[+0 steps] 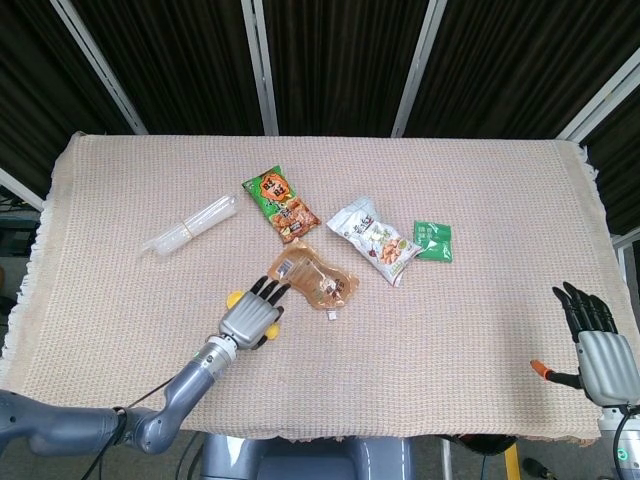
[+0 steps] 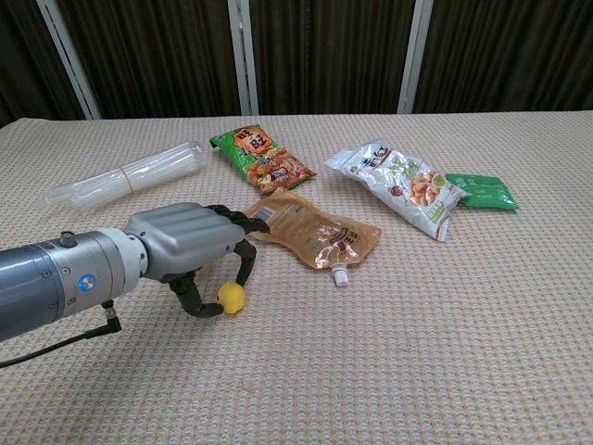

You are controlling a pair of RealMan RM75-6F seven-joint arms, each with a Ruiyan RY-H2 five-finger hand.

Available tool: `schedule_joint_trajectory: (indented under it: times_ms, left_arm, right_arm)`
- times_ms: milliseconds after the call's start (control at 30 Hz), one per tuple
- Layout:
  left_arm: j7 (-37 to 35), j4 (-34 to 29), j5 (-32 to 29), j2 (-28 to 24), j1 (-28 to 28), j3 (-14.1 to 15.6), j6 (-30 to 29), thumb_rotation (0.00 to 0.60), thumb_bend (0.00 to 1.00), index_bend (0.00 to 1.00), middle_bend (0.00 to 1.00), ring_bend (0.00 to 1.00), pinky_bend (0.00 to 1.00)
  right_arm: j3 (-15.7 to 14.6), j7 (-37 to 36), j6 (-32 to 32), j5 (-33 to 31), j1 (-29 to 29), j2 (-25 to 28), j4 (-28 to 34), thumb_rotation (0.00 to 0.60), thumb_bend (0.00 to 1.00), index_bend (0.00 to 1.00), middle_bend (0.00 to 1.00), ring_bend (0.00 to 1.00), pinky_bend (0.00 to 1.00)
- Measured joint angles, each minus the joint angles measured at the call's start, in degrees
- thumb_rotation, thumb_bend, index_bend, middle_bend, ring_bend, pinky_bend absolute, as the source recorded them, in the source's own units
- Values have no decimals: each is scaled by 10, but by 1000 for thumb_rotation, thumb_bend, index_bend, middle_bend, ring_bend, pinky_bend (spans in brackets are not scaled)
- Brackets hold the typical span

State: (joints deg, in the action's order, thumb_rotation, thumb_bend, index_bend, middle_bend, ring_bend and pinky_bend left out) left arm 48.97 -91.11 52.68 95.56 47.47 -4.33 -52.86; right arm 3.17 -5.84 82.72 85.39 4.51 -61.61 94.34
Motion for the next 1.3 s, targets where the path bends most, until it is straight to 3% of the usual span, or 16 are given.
schedule_joint_trajectory:
  times_ms: [367,700,1033,1300]
  left_arm:
    - [-24,-54,32,-69,-4,-1,-29,600,340,479,0,0,0]
    - [-74,-51,33,-135,-26,5,-42,600,340,474,0,0,0]
    - [-108,-9,28,-125,-32,7,-34,600,338,473,0,0,0]
    - [-96,8,19,-98,-24,9,-29,600,338,473,0,0,0]
  right_arm:
    - [-1,2,0,0,-1,1,1,600,11,32,0,0,0]
    - [-1,6,0,0,-1,-1,2,600,11,32,0,0,0]
    - [-1,9,2,1,-1,-3,1,600,11,31,0,0,0]
    - [-1,7,4,3,-2,-3,0,600,11,32,0,0,0]
